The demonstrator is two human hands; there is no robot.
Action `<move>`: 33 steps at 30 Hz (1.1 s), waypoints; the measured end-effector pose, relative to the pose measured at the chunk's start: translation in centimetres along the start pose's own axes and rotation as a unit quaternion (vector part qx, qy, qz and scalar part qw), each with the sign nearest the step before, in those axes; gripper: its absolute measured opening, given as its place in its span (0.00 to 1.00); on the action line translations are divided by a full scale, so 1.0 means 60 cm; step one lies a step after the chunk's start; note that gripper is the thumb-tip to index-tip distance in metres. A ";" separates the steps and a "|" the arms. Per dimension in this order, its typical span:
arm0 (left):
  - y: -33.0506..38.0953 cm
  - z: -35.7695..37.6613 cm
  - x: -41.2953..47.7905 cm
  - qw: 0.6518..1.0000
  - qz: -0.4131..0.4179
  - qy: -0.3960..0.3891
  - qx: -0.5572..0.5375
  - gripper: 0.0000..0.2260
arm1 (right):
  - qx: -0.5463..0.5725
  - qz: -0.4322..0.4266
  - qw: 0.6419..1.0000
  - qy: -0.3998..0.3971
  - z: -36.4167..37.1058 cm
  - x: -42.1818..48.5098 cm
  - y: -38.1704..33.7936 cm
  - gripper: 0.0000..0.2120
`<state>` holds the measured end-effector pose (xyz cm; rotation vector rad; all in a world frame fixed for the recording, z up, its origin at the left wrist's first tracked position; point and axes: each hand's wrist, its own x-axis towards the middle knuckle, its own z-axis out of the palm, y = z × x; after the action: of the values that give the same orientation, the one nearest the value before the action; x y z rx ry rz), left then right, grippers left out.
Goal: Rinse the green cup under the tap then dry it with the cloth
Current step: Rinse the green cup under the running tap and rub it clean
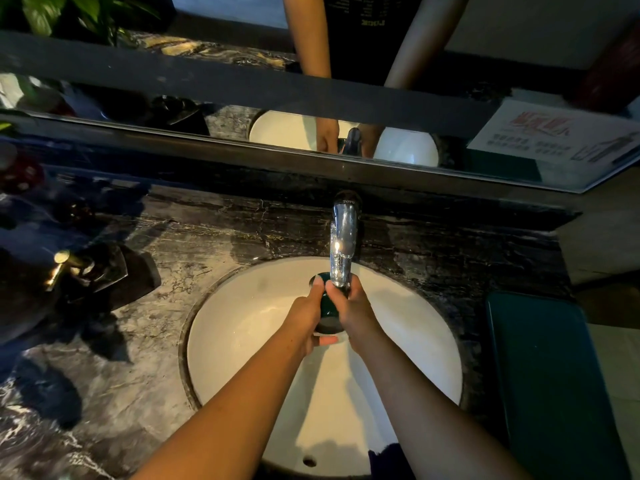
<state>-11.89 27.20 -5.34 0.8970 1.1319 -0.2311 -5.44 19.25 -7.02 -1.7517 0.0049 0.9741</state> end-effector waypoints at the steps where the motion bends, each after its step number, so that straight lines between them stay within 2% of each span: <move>1: -0.002 0.000 0.001 1.000 0.005 -0.008 -0.001 0.28 | -0.008 -0.011 1.000 0.014 0.002 0.001 0.000 0.13; 3: -0.006 -0.002 0.003 1.000 0.014 -0.004 -0.007 0.29 | -0.007 -0.013 1.000 0.027 0.004 0.002 -0.002 0.12; 7: -0.004 -0.012 0.002 0.999 -0.011 -0.018 -0.046 0.26 | 0.027 0.007 0.999 0.025 0.002 0.003 0.002 0.20; 11: -0.008 -0.010 -0.007 0.995 -0.049 -0.029 -0.088 0.24 | 0.039 0.014 0.998 -0.038 0.002 -0.010 -0.001 0.30; 14: -0.011 -0.011 -0.008 0.997 -0.048 -0.017 -0.064 0.24 | -0.004 0.012 0.997 -0.073 -0.002 -0.013 0.006 0.29; 16: -0.012 -0.010 -0.003 0.997 -0.039 -0.017 -0.071 0.25 | -0.044 -0.016 0.997 -0.054 0.006 -0.016 0.002 0.27; 18: -0.011 -0.009 -0.003 0.996 -0.026 -0.020 -0.083 0.26 | -0.070 -0.036 0.997 -0.028 0.014 -0.010 0.001 0.32; 20: -0.010 -0.010 -0.001 0.996 -0.021 -0.023 -0.081 0.26 | -0.055 -0.036 0.998 -0.011 0.014 -0.004 -0.003 0.28; 23: -0.011 -0.016 0.003 0.994 -0.029 -0.024 -0.098 0.26 | 0.004 0.005 0.999 0.036 0.000 0.008 -0.004 0.15; 25: -0.012 -0.017 0.004 0.993 -0.040 -0.024 -0.112 0.26 | 0.016 0.014 0.999 0.042 -0.002 0.007 0.001 0.13; 29: -0.015 -0.009 0.004 0.996 -0.051 -0.006 -0.078 0.26 | -0.023 -0.018 0.999 0.014 0.001 -0.005 0.007 0.17; 33: -0.019 -0.001 0.004 0.994 -0.042 -0.014 -0.097 0.27 | -0.090 -0.028 0.995 -0.033 0.005 -0.012 0.010 0.30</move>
<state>-12.50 26.59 -6.15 0.6722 1.1458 -0.1986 -6.37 18.88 -7.09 -1.8716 -0.1789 1.0162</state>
